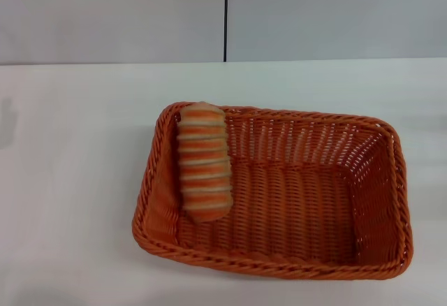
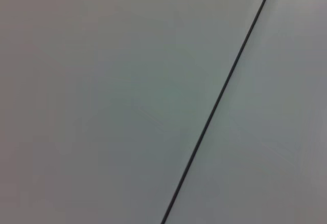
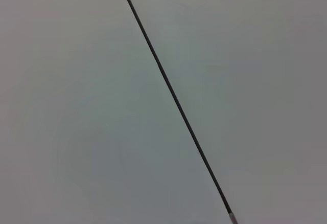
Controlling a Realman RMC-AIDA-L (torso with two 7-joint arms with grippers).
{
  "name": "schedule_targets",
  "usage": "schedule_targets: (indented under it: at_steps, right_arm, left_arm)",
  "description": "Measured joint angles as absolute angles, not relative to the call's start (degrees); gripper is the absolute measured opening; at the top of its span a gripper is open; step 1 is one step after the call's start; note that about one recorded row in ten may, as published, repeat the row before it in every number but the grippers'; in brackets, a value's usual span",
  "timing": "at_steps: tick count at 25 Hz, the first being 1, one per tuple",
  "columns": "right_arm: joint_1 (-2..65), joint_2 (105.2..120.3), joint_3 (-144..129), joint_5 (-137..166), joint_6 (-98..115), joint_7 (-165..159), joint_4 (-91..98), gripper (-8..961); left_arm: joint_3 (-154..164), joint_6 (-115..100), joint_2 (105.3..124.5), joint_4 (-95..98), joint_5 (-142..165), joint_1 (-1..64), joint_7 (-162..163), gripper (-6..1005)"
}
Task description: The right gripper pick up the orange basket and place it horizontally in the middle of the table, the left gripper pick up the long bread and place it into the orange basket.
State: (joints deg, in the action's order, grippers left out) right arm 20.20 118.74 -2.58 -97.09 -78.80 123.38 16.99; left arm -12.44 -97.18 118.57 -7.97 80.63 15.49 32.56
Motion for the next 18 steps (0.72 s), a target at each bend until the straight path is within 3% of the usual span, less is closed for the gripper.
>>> schedule_targets:
  at_steps: [18]
  right_arm:
    - [19.51, 118.87, -1.44, -97.92, -78.54, 123.64, 14.53, 377]
  left_arm:
    - [-10.49, -97.27, 118.47, -7.96, 83.19, 15.33, 32.98, 828]
